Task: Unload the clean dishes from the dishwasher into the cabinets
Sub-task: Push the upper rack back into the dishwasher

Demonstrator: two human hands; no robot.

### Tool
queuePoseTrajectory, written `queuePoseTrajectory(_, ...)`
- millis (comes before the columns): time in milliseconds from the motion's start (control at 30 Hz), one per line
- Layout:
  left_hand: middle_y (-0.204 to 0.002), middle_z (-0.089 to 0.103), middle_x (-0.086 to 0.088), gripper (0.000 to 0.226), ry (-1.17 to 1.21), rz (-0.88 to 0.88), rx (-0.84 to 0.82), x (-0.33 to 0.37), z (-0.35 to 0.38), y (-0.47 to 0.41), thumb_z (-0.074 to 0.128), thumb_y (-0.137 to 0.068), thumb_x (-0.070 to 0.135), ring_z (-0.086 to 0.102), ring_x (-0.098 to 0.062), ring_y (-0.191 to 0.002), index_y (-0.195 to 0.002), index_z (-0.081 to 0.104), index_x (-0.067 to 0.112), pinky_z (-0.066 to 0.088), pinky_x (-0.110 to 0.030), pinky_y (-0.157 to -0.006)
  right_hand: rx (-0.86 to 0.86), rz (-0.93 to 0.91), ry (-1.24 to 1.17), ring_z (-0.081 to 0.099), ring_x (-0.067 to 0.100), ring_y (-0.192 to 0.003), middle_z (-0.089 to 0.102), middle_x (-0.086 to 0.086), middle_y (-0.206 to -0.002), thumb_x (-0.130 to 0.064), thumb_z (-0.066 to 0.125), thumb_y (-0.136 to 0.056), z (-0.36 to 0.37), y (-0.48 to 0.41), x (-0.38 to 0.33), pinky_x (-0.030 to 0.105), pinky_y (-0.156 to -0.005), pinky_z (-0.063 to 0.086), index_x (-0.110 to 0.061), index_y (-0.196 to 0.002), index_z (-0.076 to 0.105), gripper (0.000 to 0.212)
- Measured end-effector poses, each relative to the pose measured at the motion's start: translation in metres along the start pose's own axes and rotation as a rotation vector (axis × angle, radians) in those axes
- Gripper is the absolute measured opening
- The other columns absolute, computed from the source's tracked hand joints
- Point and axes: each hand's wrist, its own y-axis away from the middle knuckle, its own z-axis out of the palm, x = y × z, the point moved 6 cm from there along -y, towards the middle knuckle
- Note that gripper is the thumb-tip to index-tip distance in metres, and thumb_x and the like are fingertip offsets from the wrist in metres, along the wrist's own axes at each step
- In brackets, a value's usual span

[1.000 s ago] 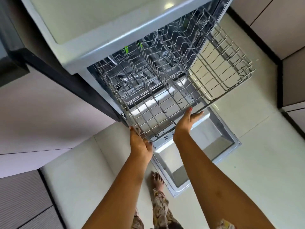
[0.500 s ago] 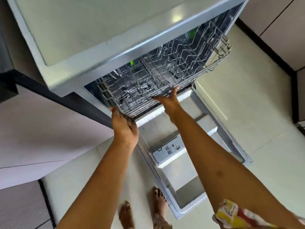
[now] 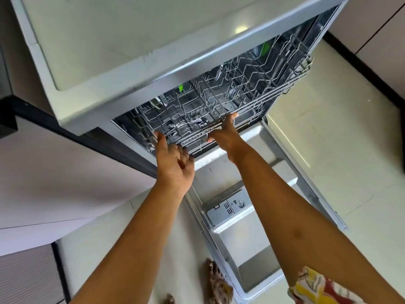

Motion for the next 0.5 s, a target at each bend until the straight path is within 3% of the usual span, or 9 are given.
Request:
queuePoseTrajectory(100, -0.058, 0.026, 0.000, 0.053, -0.042, 0.010, -0.036, -0.001, -0.002, -0.003, 0.034, -0.088, 0.066, 0.029, -0.013, -0.053, -0.061, 0.033, 0.021, 0.035, -0.028, -0.077, -0.018, 0.012, 0.070, 0.005, 0.031, -0.145, -0.004, 0.011, -0.158, 0.013, 0.056, -0.081, 0.000, -0.002, 0.001, 0.044, -0.111, 0.022, -0.020, -0.144, -0.029, 0.111)
queuePoseTrajectory(167, -0.060, 0.034, 0.000, 0.050, -0.100, 0.010, -0.073, -0.002, -0.002, -0.002, 0.031, -0.090, 0.065, 0.037, -0.012, -0.058, -0.068, 0.046, 0.022, 0.034, -0.030, -0.088, -0.012, 0.020, 0.092, 0.007, 0.031, -0.145, -0.003, 0.011, -0.158, 0.013, 0.056, -0.082, 0.000, -0.002, 0.000, 0.045, -0.112, 0.022, -0.021, -0.146, -0.027, 0.109)
queuePoseTrajectory(200, -0.065, 0.044, 0.000, 0.052, -0.126, 0.011, -0.088, -0.003, -0.004, -0.002, 0.029, -0.090, 0.064, 0.048, -0.012, -0.069, -0.086, 0.058, 0.022, 0.032, -0.032, -0.095, -0.013, 0.020, 0.088, 0.007, 0.032, -0.145, -0.004, 0.011, -0.158, 0.013, 0.055, -0.082, 0.001, -0.001, 0.000, 0.045, -0.112, 0.022, -0.022, -0.145, -0.027, 0.110)
queuePoseTrajectory(233, -0.079, 0.057, 0.000, 0.060, -0.149, 0.008, -0.098, -0.004, -0.007, -0.003, 0.028, -0.090, 0.065, 0.055, -0.011, -0.090, -0.116, 0.058, 0.020, 0.029, -0.034, -0.101, -0.015, 0.020, 0.078, 0.007, 0.032, -0.145, -0.005, 0.011, -0.158, 0.014, 0.055, -0.082, 0.002, 0.001, 0.001, 0.046, -0.111, 0.023, -0.024, -0.145, -0.028, 0.111)
queuePoseTrajectory(267, -0.104, 0.062, 0.000, 0.069, -0.165, 0.002, -0.114, -0.003, -0.011, -0.001, 0.027, -0.090, 0.066, 0.052, -0.012, -0.113, -0.135, 0.045, 0.017, 0.026, -0.035, -0.103, -0.017, 0.017, 0.069, 0.011, 0.033, -0.144, -0.006, 0.010, -0.158, 0.015, 0.055, -0.082, 0.005, 0.002, 0.001, 0.046, -0.109, 0.027, -0.025, -0.144, -0.029, 0.112)
queuePoseTrajectory(333, -0.142, 0.043, -0.002, 0.074, -0.177, -0.017, -0.142, -0.001, -0.015, 0.005, 0.024, -0.090, 0.066, 0.042, -0.012, -0.127, -0.144, 0.033, 0.017, 0.025, -0.035, -0.102, 0.000, 0.007, 0.040, 0.035, 0.032, -0.135, -0.005, 0.011, -0.158, 0.016, 0.054, -0.081, 0.006, 0.005, 0.002, 0.037, -0.088, 0.044, -0.028, -0.144, -0.028, 0.113)
queuePoseTrajectory(400, -0.149, 0.034, -0.002, 0.072, -0.167, -0.032, -0.145, 0.003, -0.022, 0.010, 0.023, -0.091, 0.065, 0.038, -0.012, -0.129, -0.145, 0.031, 0.017, 0.024, -0.036, -0.105, 0.036, -0.010, 0.009, 0.040, 0.030, -0.131, -0.002, 0.009, -0.158, 0.018, 0.052, -0.080, 0.005, 0.007, 0.003, 0.030, -0.069, 0.042, -0.030, -0.146, -0.024, 0.111)
queuePoseTrajectory(500, -0.153, 0.026, -0.004, 0.074, -0.152, -0.055, -0.178, 0.011, -0.020, 0.011, 0.024, -0.092, 0.063, 0.023, -0.018, -0.142, -0.148, 0.022, 0.015, 0.015, -0.041, -0.114, 0.061, -0.020, -0.012, 0.046, 0.026, -0.123, 0.003, 0.008, -0.159, 0.019, 0.048, -0.079, 0.000, 0.008, -0.002, 0.028, -0.071, 0.042, -0.028, -0.149, -0.016, 0.106)
